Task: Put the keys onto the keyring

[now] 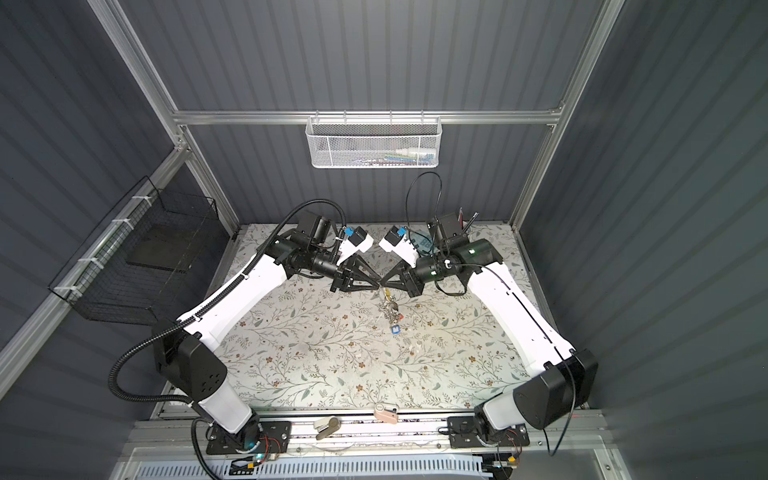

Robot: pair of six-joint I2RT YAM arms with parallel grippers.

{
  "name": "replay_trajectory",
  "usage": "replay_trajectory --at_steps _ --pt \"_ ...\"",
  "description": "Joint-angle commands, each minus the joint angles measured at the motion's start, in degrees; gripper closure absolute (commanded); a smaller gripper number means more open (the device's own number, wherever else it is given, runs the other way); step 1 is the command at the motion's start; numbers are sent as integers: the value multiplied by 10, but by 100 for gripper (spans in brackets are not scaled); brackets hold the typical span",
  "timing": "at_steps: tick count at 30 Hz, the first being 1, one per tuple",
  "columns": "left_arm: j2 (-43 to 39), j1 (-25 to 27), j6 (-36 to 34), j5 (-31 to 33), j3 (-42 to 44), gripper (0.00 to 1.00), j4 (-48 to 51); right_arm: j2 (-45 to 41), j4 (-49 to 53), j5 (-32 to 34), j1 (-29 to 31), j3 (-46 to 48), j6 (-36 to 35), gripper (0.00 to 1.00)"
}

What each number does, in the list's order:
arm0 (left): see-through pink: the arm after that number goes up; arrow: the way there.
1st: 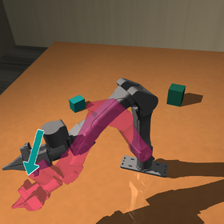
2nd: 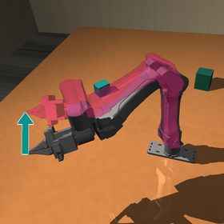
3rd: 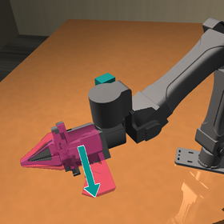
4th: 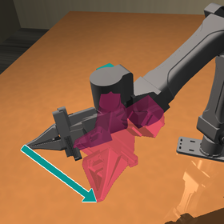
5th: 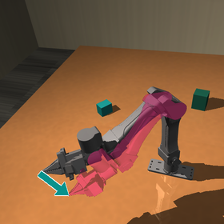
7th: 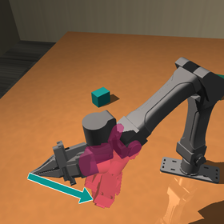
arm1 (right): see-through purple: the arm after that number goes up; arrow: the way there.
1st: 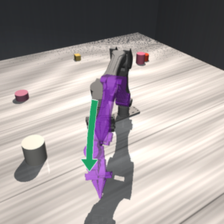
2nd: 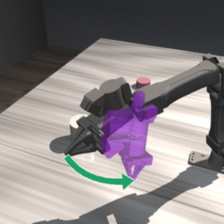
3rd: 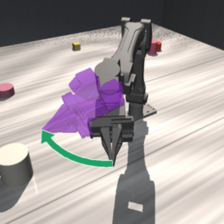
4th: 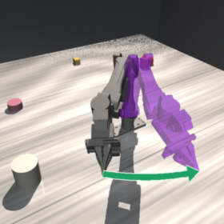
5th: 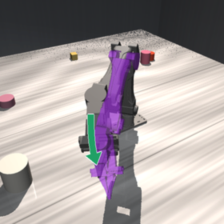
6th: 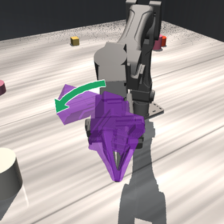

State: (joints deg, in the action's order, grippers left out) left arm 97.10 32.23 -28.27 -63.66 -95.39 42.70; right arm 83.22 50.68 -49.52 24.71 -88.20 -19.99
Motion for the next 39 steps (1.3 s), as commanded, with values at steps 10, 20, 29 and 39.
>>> replay_trajectory --at_steps 10,20,29,39 --pt "9 5 -34 21 -24 98 53 -5 -11 -23 3 -7 -8 100" --pt "-11 5 5 16 1 100 0 -5 -25 -15 3 -7 6 88" --pt "-93 5 151 82 84 100 -184 -66 -149 14 -34 64 103 56" --pt "-173 5 287 128 199 100 -370 -98 -268 -38 -28 169 192 55"
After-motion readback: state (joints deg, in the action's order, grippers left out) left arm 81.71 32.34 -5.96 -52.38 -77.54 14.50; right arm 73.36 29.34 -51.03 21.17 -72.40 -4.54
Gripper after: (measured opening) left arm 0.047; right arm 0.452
